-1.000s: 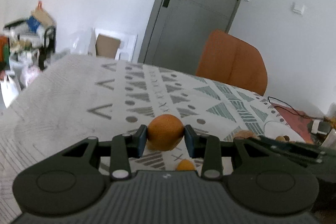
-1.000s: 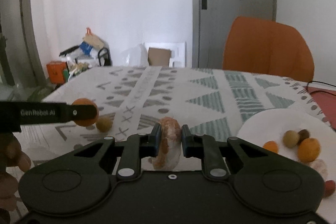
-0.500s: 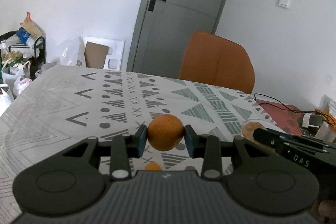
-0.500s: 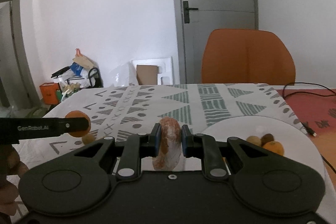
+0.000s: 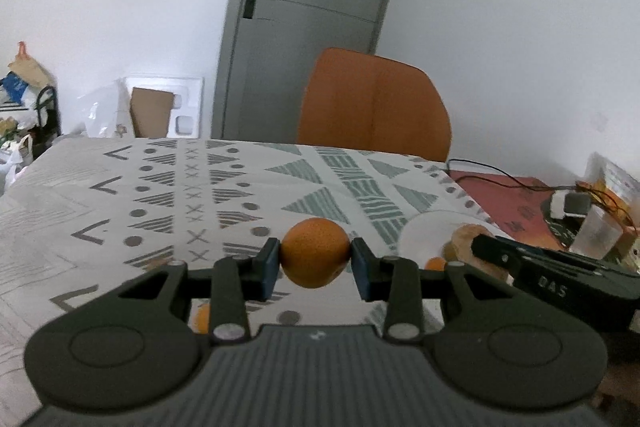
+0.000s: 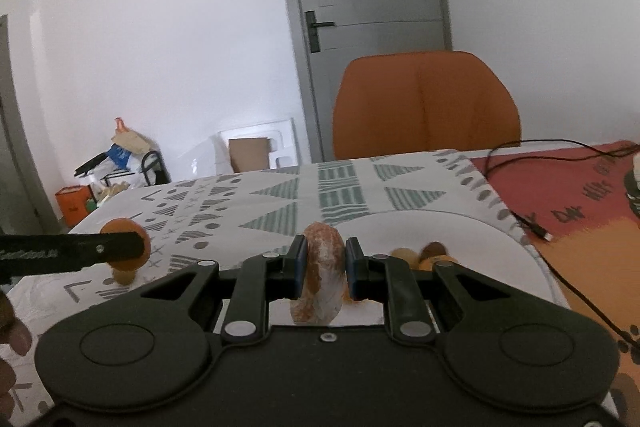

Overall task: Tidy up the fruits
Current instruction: 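Carry the orange and pomelo segment over the white plate with both grippers, then open both grippers to release the orange and pomelo segment onto the plate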

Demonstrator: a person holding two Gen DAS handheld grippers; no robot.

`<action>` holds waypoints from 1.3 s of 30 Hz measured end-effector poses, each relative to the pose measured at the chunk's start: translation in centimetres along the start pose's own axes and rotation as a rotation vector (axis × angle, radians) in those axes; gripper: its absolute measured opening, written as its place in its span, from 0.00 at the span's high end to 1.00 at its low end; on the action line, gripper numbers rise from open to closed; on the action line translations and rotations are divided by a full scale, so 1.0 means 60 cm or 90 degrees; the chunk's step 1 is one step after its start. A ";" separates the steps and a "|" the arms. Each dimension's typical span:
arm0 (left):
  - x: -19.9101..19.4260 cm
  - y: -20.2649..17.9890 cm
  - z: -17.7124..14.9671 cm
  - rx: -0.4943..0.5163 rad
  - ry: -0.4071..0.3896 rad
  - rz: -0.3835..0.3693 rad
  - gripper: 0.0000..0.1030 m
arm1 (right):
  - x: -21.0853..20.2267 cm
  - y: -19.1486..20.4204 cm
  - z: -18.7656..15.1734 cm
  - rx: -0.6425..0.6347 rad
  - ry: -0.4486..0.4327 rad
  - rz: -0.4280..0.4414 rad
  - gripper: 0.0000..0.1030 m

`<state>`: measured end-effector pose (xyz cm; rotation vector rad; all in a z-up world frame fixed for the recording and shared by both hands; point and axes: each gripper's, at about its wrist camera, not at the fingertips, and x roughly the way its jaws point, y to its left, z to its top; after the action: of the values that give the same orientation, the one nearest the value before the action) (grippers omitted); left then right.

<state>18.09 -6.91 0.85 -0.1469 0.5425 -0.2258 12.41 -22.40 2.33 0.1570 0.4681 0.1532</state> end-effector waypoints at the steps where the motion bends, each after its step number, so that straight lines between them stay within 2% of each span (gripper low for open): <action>1: 0.002 -0.007 0.000 0.005 0.001 -0.001 0.64 | 0.001 -0.007 -0.001 0.004 -0.001 -0.003 0.82; 12: 0.033 -0.059 0.001 0.038 0.019 -0.010 0.64 | 0.002 -0.071 -0.004 0.049 -0.017 -0.019 0.79; 21: 0.059 -0.109 -0.006 0.068 0.034 -0.037 0.64 | -0.032 -0.119 -0.020 0.084 -0.014 -0.043 0.77; 31: 0.059 -0.146 -0.008 0.087 0.036 -0.070 0.64 | -0.054 -0.136 -0.031 0.096 -0.009 -0.054 0.77; 35: 0.049 -0.145 -0.006 0.096 0.019 -0.059 0.58 | -0.055 -0.131 -0.029 0.095 -0.010 -0.048 0.75; 39: 0.039 -0.127 -0.002 0.081 0.013 -0.040 0.46 | -0.056 -0.122 -0.024 0.087 -0.013 -0.041 0.74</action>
<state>18.63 -14.84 1.10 -0.0383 0.5428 -0.3218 9.60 -29.97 1.15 0.2777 0.4633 0.0566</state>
